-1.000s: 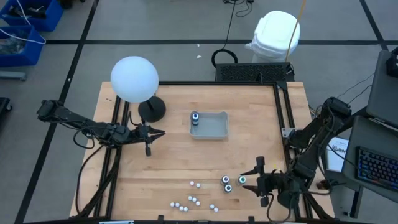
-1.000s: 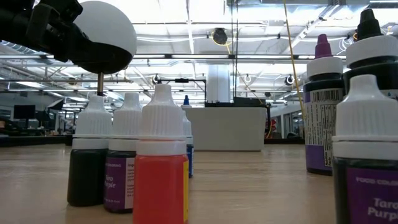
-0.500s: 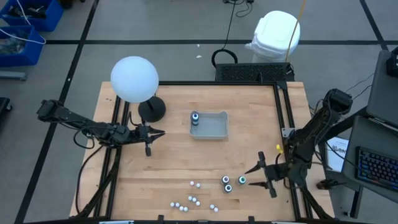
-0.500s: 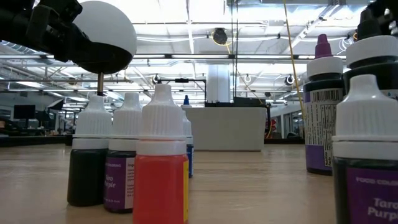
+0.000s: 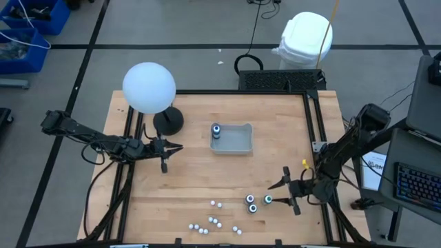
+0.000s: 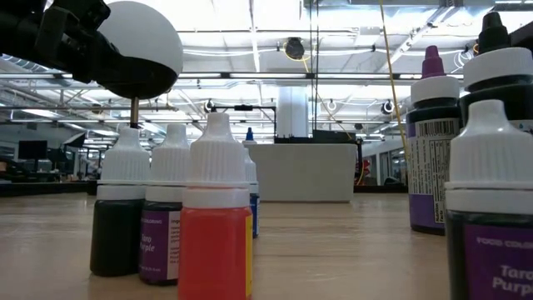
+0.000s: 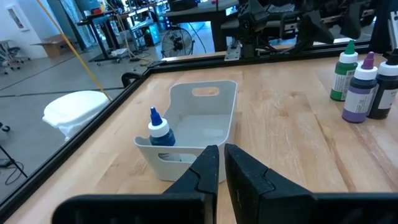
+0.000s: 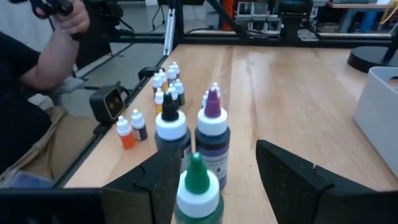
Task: Pick & Place food coloring
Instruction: Put the big green food coloring bottle into the gray bin
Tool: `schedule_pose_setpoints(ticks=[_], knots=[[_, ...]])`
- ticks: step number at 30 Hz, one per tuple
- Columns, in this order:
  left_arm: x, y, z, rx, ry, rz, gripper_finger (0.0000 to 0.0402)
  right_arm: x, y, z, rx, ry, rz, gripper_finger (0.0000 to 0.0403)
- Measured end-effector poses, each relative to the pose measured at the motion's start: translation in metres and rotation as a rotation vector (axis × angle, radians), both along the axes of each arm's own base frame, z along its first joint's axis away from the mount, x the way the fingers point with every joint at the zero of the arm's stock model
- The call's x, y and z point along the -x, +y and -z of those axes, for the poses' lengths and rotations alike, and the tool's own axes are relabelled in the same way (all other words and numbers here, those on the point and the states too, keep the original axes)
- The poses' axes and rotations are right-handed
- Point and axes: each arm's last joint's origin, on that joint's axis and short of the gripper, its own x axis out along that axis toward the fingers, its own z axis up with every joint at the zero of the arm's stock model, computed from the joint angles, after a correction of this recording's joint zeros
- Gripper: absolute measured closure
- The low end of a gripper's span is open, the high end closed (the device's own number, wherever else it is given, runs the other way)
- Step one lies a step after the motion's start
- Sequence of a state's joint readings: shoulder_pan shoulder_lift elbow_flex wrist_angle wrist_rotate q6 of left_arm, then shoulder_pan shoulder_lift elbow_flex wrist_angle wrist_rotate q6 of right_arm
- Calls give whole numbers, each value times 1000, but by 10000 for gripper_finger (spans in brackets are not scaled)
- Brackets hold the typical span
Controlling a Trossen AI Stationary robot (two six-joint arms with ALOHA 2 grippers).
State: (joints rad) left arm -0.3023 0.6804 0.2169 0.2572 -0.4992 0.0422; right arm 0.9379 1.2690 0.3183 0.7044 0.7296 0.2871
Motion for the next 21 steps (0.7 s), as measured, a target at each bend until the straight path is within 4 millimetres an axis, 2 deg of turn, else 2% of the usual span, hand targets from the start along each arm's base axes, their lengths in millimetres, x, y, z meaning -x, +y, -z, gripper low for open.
schedule_pose_setpoints(ticks=[21], knots=[[0, 0, 1, -3, 14, 0, 366, -9, 13, 28, -36, 11, 9, 206]])
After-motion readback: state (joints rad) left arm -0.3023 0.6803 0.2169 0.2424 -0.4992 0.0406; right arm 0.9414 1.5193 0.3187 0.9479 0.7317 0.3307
